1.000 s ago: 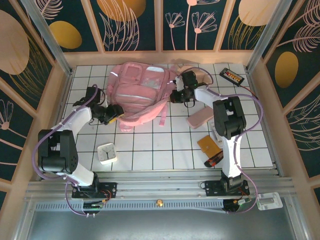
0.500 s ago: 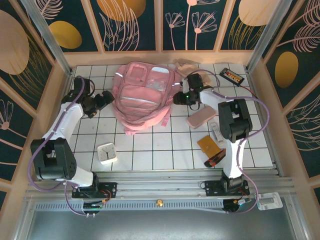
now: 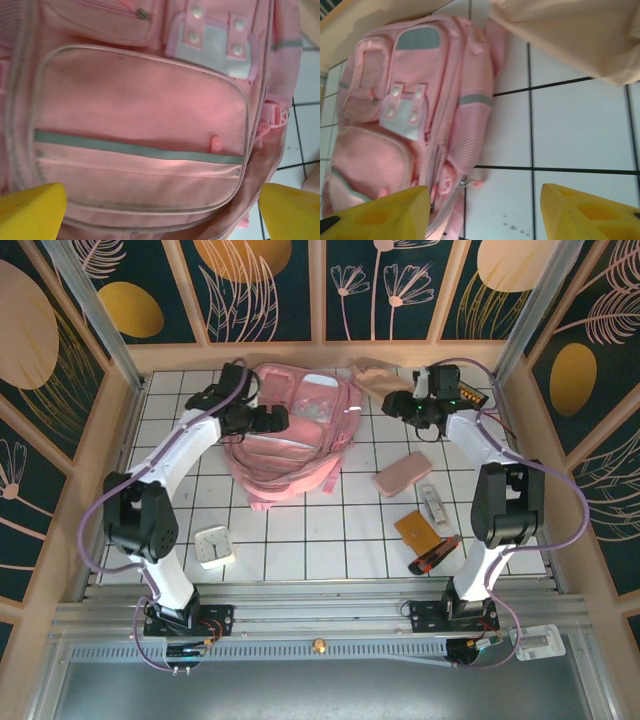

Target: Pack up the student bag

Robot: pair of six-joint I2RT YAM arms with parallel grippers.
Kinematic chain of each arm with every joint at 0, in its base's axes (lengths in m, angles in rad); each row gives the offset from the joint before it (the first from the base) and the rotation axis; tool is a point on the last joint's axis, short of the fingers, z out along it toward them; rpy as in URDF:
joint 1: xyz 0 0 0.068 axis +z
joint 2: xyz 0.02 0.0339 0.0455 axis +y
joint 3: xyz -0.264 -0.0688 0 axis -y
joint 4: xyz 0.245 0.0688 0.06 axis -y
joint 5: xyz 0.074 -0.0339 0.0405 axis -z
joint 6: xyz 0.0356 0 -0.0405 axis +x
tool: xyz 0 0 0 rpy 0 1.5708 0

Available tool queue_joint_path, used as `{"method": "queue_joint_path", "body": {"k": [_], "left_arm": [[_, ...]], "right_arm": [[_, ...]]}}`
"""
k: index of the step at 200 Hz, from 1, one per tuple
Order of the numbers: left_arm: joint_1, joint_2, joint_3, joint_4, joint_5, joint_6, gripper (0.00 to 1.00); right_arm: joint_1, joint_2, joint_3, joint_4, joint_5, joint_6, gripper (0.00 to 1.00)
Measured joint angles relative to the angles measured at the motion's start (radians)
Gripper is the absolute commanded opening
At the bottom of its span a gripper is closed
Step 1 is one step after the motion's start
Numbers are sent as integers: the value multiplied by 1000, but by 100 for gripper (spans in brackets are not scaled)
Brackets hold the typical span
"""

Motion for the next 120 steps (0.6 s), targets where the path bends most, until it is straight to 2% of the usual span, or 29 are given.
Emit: {"method": "queue_joint_path", "body": {"k": [56, 120], "left_arm": [[-143, 154, 141, -80, -75, 143, 94], [-230, 246, 214, -154, -193, 199, 94]], "right_arm": [[53, 109, 68, -39, -86, 3, 60], [75, 158, 113, -72, -124, 14, 58]]}}
